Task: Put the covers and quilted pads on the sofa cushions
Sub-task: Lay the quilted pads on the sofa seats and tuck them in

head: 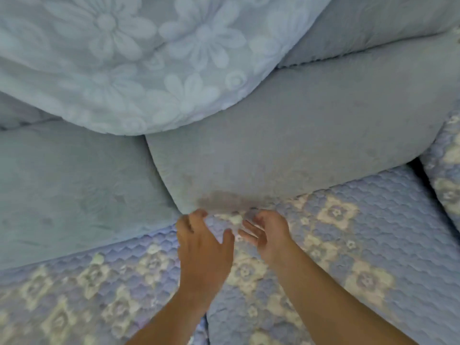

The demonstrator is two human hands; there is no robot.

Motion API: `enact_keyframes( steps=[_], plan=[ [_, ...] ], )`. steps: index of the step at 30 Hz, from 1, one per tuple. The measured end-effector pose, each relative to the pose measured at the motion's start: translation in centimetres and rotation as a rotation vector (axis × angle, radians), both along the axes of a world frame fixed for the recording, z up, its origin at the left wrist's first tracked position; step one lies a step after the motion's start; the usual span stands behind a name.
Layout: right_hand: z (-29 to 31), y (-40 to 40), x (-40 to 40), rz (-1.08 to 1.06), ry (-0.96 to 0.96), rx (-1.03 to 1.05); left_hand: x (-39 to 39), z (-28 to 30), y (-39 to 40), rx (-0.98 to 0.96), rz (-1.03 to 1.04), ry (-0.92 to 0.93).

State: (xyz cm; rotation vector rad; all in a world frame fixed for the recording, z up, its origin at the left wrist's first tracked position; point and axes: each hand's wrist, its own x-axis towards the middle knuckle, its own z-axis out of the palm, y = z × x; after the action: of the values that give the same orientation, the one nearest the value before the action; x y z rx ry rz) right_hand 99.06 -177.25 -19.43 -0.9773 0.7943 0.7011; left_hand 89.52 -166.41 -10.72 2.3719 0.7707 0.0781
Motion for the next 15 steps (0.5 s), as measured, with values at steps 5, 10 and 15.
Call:
enact_keyframes(
  steps=[5, 10, 15],
  plan=[
    [0.9, 4.0, 4.0, 0.101, -0.241, -0.138, 8.9, -3.3, 8.7, -0.763, 0.290, -0.029],
    [1.8, 3.9, 1.8, 0.334, -0.144, -0.338, 5.2, -4.3, 10.4, -0.612, 0.110, 0.068],
    [8.1, 2.9, -0.3, 0.522, -0.245, -0.541, -2.1, -0.6, 10.5, -0.378, -0.271, 0.389]
  ],
)
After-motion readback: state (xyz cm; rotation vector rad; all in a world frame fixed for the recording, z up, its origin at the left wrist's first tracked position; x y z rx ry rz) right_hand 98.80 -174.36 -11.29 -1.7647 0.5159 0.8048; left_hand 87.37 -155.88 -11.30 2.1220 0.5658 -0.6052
